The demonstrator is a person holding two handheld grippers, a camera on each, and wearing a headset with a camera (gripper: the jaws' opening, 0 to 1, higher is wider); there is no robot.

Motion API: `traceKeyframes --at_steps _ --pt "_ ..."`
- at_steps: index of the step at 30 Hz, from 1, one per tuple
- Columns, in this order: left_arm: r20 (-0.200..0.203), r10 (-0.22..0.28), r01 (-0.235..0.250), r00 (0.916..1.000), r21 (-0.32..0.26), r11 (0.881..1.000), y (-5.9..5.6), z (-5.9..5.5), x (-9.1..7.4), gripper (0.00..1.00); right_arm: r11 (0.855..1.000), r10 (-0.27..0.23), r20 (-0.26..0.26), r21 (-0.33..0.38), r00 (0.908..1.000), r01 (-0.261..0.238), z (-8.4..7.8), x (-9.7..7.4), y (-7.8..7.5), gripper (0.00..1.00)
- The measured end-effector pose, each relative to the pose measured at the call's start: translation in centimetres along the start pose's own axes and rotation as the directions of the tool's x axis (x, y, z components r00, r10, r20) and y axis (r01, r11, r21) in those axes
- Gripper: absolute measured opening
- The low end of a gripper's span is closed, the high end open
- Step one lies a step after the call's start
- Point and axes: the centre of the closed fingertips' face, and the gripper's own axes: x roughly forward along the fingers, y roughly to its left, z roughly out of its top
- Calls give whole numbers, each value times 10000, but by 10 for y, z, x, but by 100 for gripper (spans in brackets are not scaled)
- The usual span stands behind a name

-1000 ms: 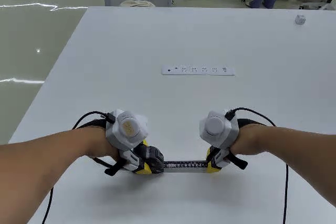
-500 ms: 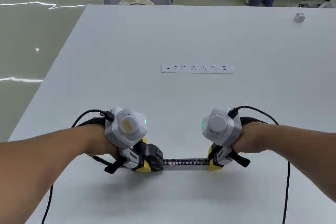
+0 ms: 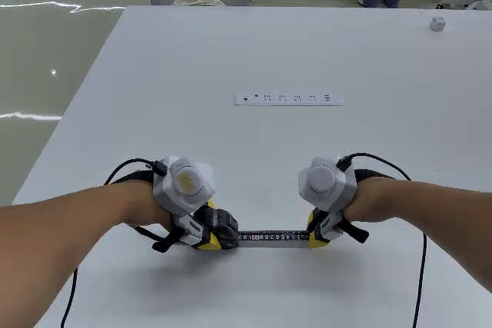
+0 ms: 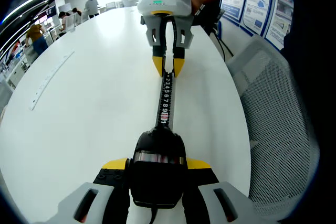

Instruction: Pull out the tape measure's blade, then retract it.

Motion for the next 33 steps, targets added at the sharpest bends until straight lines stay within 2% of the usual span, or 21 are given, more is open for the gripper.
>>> traceKeyframes --at_steps 33 --pt "18 9 -9 10000 -11 10000 0 0 0 35 9996 -116 -79 243 9999 118 -16 -4 -1 12"
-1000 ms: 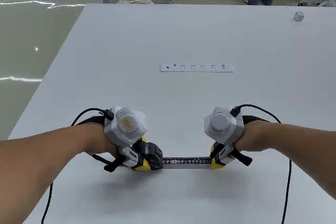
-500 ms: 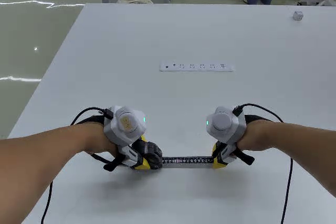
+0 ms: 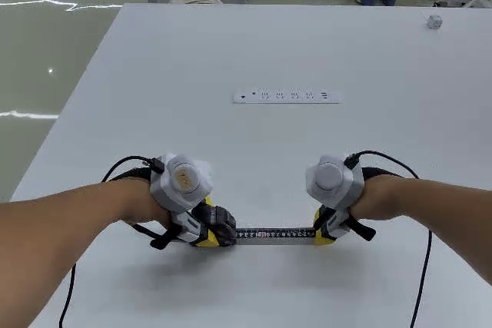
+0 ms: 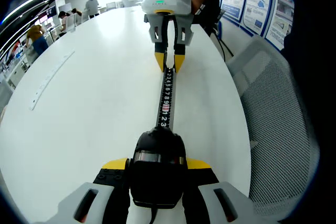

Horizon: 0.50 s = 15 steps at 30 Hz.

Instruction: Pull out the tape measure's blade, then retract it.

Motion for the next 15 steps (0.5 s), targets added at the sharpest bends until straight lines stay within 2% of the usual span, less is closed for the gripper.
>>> traceKeyframes --at_steps 15 --pt "-22 6 -6 10000 -7 10000 0 0 0 35 10000 -36 -38 58 10000 37 -6 -2 0 12"
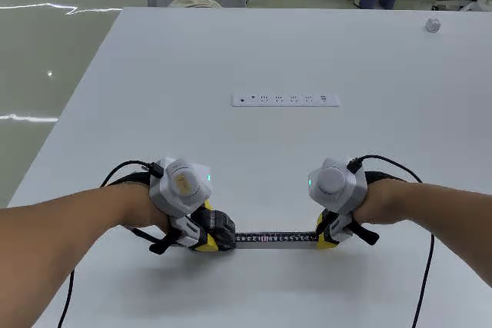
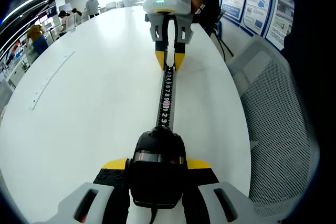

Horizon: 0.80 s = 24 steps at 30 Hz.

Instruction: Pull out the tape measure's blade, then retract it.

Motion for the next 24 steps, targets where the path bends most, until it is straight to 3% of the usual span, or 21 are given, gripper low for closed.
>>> traceKeyframes --at_steps 24 --pt "-77 -23 23 10000 23 10000 0 0 0 35 9997 -92 -7 211 10000 92 -13 -5 -1 11"
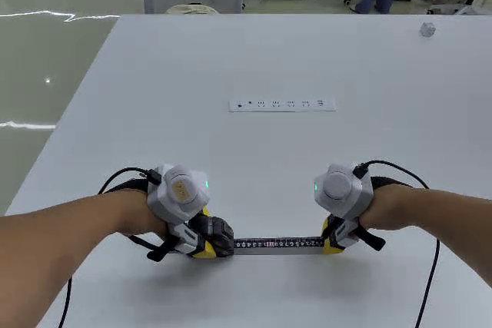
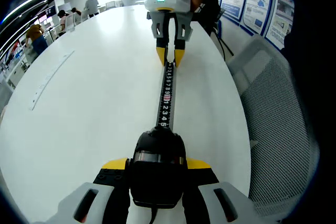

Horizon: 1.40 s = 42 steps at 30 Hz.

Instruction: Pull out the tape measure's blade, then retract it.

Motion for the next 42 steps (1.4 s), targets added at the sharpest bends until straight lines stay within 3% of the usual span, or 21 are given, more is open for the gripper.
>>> traceKeyframes --at_steps 42 --pt "19 33 -33 10000 -22 10000 -1 0 0 35 9996 -104 -185 261 9998 108 -24 -7 -3 11"
